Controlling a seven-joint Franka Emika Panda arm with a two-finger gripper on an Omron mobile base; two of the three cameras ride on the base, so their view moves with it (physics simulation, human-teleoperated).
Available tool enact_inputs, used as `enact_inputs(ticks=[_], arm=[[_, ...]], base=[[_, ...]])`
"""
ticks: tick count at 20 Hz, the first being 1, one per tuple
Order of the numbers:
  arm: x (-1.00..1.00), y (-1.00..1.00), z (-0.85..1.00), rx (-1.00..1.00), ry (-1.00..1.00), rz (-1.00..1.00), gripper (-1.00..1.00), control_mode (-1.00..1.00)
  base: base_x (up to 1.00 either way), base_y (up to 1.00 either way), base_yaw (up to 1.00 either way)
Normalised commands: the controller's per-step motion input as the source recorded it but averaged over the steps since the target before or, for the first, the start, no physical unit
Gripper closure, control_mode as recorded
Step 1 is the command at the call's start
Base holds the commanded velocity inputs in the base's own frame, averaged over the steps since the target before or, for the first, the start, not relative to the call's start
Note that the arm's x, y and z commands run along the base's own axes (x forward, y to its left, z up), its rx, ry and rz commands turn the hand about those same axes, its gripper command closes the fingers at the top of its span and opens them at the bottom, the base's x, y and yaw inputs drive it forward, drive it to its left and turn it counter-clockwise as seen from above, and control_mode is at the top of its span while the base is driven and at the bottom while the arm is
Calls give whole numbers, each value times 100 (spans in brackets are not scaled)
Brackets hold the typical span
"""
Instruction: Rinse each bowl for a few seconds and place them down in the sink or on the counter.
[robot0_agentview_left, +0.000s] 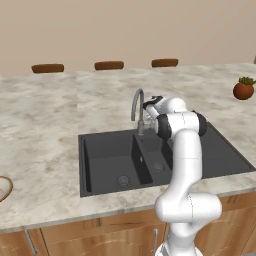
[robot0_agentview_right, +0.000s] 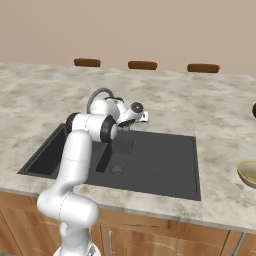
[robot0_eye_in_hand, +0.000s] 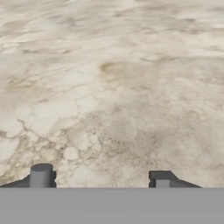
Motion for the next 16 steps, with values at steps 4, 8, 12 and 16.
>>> enact_inputs(ticks=[4,8,12,16], arm=[[6,-9,-34,0,0,-7,100,-100],[1,-8,-46,0,0,-9,100,-100],[7,-12,-48,-1,2,-12,100,-100],[14,-18,-48,-2,4,-14,100,-100]], base=[[0,0,0],[0,0,0],[0,0,0],[0,0,0]])
